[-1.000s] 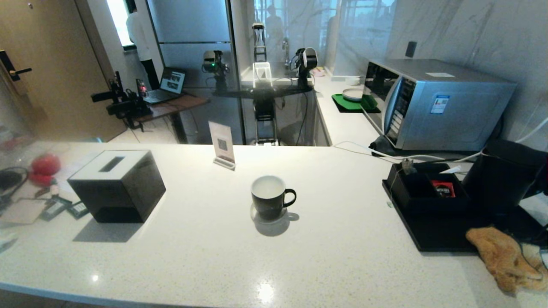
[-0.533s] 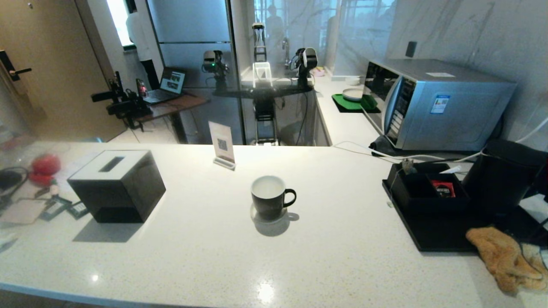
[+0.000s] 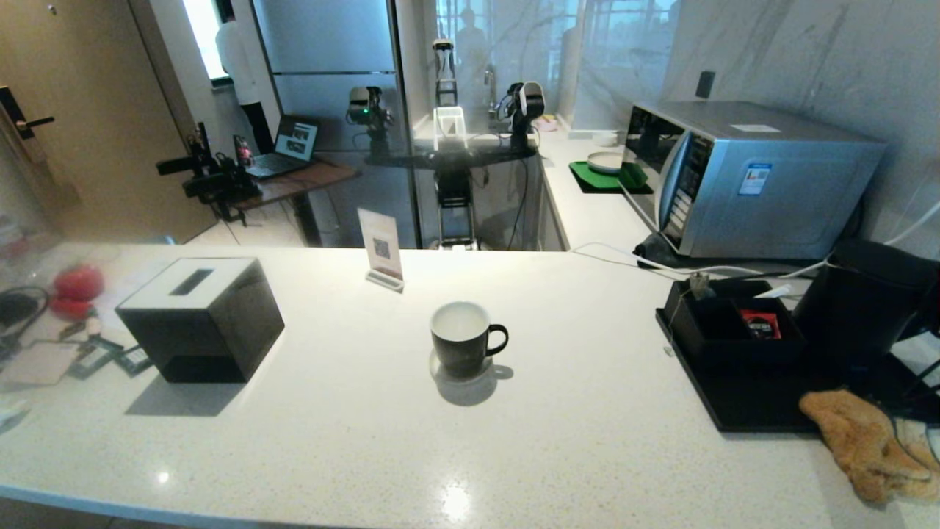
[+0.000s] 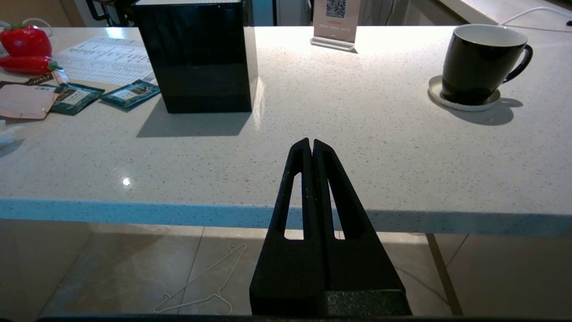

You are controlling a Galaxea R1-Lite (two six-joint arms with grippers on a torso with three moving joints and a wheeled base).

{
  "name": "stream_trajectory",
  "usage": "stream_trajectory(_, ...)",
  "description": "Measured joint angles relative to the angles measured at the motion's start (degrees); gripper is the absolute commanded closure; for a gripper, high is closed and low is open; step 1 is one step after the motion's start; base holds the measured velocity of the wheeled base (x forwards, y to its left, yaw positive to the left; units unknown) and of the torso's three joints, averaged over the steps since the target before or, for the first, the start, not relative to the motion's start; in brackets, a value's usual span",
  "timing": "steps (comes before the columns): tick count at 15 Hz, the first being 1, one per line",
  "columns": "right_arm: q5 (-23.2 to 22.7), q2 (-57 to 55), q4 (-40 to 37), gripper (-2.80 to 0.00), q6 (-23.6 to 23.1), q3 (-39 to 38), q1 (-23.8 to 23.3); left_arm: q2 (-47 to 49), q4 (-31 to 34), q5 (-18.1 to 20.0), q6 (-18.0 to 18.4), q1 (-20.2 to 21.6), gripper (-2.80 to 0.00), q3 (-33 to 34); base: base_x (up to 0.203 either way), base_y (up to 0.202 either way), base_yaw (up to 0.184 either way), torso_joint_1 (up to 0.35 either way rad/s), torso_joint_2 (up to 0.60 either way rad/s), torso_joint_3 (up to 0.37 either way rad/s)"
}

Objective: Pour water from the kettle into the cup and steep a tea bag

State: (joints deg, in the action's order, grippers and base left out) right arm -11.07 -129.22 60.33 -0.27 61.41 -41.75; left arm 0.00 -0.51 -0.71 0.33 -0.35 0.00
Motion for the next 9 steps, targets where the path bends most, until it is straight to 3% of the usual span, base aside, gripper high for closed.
stream_trajectory(9, -3.6, -2.7, -0.1, -2.8, -0.1, 5.6, 0.2, 0.0, 0.0, 0.0, 0.0, 0.0, 0.0, 0.0, 0.0, 0.0, 0.0, 0.0, 0.0, 0.0)
